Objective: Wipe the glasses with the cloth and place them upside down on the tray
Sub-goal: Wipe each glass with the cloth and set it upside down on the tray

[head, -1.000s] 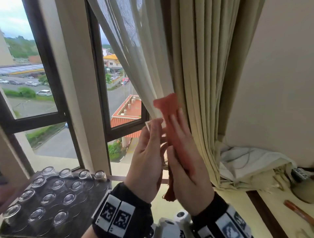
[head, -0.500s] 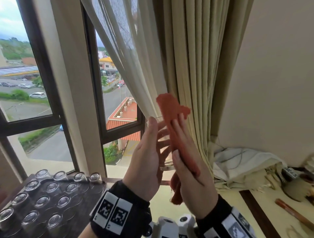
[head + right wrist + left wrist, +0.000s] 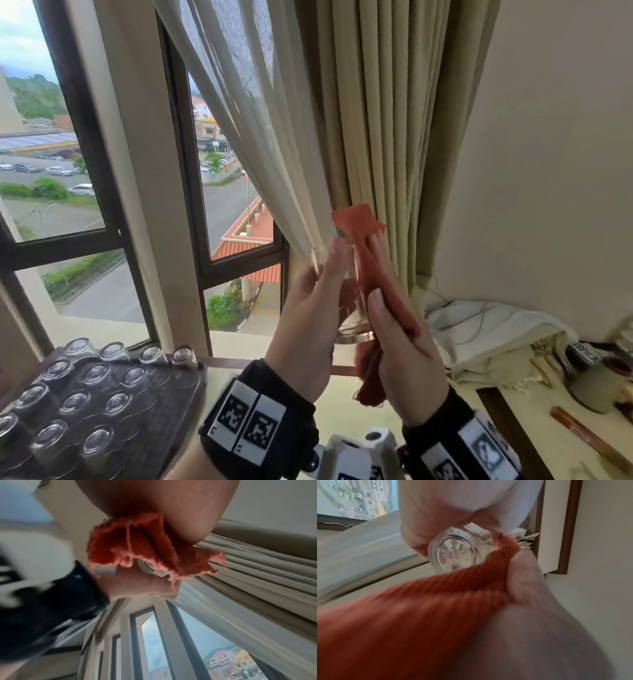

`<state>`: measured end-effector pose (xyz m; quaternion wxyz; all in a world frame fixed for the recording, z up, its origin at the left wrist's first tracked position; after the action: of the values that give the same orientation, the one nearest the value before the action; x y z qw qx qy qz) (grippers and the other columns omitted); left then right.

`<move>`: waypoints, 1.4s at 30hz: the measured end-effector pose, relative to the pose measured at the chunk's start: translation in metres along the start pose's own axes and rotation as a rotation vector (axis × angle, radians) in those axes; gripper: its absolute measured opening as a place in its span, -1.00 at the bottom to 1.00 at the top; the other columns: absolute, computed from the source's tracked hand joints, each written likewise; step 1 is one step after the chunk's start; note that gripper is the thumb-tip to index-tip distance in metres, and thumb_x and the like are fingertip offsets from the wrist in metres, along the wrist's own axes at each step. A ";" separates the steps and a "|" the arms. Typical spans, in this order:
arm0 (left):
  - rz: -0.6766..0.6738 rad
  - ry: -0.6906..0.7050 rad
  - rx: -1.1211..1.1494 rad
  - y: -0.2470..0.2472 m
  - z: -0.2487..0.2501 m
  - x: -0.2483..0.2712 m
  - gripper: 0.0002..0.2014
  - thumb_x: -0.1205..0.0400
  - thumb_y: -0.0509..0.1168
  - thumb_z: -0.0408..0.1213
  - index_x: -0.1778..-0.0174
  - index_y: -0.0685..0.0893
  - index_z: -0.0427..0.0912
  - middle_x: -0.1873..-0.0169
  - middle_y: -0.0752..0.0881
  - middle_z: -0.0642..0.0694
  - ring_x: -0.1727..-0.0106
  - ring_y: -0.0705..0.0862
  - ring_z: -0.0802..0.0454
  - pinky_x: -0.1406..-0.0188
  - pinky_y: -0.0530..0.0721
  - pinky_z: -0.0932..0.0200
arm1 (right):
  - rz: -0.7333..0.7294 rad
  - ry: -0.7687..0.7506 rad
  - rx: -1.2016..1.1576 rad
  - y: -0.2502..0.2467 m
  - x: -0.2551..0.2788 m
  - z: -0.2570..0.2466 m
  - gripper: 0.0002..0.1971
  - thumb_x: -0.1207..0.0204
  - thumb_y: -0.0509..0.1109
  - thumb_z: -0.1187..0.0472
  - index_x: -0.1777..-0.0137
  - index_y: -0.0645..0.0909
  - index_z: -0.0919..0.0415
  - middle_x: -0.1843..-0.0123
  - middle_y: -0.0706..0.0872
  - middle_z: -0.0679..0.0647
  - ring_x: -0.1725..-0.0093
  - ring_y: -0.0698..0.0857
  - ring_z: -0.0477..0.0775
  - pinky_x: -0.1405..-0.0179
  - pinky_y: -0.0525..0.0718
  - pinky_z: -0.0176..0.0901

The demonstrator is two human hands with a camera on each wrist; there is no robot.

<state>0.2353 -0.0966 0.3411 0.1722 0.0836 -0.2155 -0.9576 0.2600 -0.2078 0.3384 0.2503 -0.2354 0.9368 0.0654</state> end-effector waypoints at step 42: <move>0.091 0.021 -0.055 -0.024 0.007 -0.031 0.19 -0.18 0.72 0.44 -0.50 0.55 -0.38 0.06 0.86 -0.34 0.13 0.82 -0.27 0.16 0.86 -0.06 | -0.051 -0.007 -0.008 0.008 0.013 0.036 -0.47 -0.83 0.25 0.04 -0.79 0.35 -0.04 -0.63 0.60 -0.26 -0.69 0.50 -0.11 -0.69 0.47 -0.09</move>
<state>0.2556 -0.0621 0.3400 0.2203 0.0790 -0.1907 -0.9533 0.2618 -0.1972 0.3003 0.2541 -0.2600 0.9294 0.0636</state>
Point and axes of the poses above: each hand's wrist, its own x-axis away from the middle knuckle, its own y-axis out of the palm, z = x × y, the point moved 7 cm from there along -x, towards the middle knuckle
